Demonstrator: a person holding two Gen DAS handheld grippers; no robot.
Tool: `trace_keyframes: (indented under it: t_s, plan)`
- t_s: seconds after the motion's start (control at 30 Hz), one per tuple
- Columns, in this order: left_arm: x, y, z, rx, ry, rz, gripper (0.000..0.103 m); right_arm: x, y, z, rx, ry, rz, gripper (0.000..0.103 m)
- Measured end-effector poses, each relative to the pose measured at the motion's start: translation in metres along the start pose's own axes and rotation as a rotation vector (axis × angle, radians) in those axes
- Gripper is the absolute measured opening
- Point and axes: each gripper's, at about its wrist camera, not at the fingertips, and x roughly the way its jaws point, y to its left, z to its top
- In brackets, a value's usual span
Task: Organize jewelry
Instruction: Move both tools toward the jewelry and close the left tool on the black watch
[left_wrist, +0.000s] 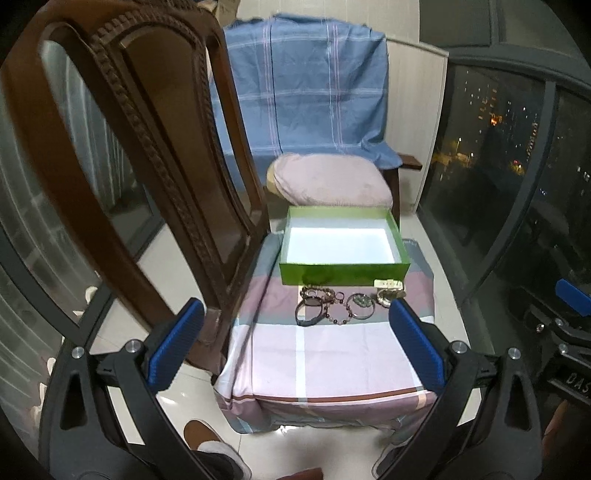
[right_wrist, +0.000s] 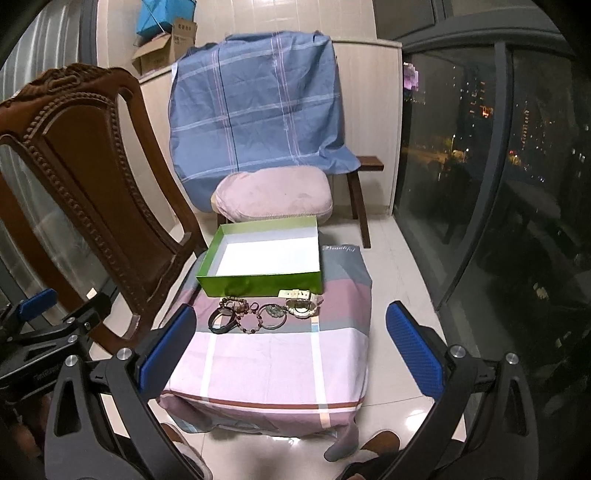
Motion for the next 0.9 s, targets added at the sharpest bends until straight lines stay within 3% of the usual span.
trace_keyframes:
  t_s: [0.2, 0.3, 0.4, 0.47, 0.5, 0.53, 0.57, 0.6, 0.63, 0.67, 0.73, 0.83, 0.9]
  plan:
    - [0.037, 0.004, 0.012, -0.036, 0.059, -0.088, 0.099, 0.023, -0.010, 0.010, -0.014, -0.018, -0.011, 0.100]
    - [0.026, 0.004, 0.031, -0.028, 0.014, -0.120, 0.099, 0.004, -0.013, 0.025, -0.025, -0.126, -0.019, 0.100]
    - [-0.021, 0.009, 0.054, -0.019, -0.205, -0.174, 0.099, -0.039, -0.012, 0.037, -0.057, -0.365, -0.043, 0.100]
    - [-0.041, 0.012, 0.053, -0.013, -0.368, -0.159, 0.099, -0.056, -0.013, 0.027, -0.083, -0.572, -0.011, 0.100]
    - [-0.039, 0.015, 0.049, -0.033, -0.425, -0.135, 0.099, -0.051, -0.014, 0.025, -0.086, -0.609, -0.012, 0.100]
    - [-0.028, 0.016, 0.045, -0.051, -0.421, -0.138, 0.099, -0.035, -0.015, 0.026, -0.090, -0.578, -0.025, 0.100]
    - [-0.009, 0.016, 0.043, -0.053, -0.367, -0.139, 0.099, -0.017, -0.017, 0.029, -0.095, -0.509, -0.024, 0.100]
    - [0.028, 0.012, 0.040, -0.017, -0.236, -0.167, 0.099, 0.010, -0.021, 0.029, -0.094, -0.428, -0.005, 0.100]
    - [0.052, 0.009, 0.035, 0.012, -0.154, -0.203, 0.099, 0.027, -0.025, 0.027, -0.073, -0.395, -0.002, 0.100]
    - [0.084, 0.009, 0.027, 0.016, -0.080, -0.192, 0.099, 0.044, -0.029, 0.025, -0.046, -0.376, -0.015, 0.100]
    - [0.120, 0.017, 0.013, -0.030, -0.055, -0.134, 0.099, 0.081, -0.034, 0.017, -0.018, -0.349, -0.068, 0.100]
    - [0.154, 0.031, -0.009, -0.091, -0.080, -0.155, 0.099, 0.117, -0.032, 0.005, -0.056, -0.333, -0.105, 0.100]
    - [0.176, 0.034, -0.030, -0.081, -0.078, -0.143, 0.099, 0.138, -0.029, -0.009, -0.078, -0.331, -0.122, 0.100]
